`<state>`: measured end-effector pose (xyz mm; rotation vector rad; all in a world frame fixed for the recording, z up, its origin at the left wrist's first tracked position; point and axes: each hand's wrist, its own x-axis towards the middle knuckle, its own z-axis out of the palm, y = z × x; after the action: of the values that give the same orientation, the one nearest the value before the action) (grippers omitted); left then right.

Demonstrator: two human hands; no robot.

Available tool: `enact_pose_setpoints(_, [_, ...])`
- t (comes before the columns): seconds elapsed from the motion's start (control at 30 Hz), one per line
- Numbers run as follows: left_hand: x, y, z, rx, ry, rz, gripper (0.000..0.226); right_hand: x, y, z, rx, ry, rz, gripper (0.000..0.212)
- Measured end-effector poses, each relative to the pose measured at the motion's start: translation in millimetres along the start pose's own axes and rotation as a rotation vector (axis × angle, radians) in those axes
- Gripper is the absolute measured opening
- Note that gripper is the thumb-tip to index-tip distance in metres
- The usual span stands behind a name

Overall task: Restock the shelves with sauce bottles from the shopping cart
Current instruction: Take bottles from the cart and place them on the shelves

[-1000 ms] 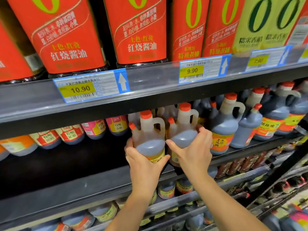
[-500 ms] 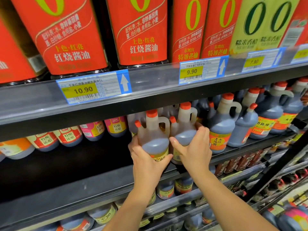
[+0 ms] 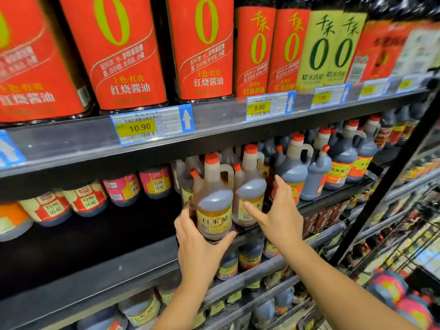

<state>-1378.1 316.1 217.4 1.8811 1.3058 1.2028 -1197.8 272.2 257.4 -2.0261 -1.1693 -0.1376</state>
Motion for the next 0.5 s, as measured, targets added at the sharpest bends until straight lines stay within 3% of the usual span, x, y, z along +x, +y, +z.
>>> enact_pose_setpoints(0.2, [-33, 0, 1, -0.069, -0.038, 0.058, 0.1, -34, 25, -27, -0.045, 0.051, 0.014, 0.098])
enact_pose_setpoints(0.5, [-99, 20, 59, -0.172, -0.424, 0.098, 0.082, -106, 86, -81, -0.074, -0.011, 0.057, 0.079])
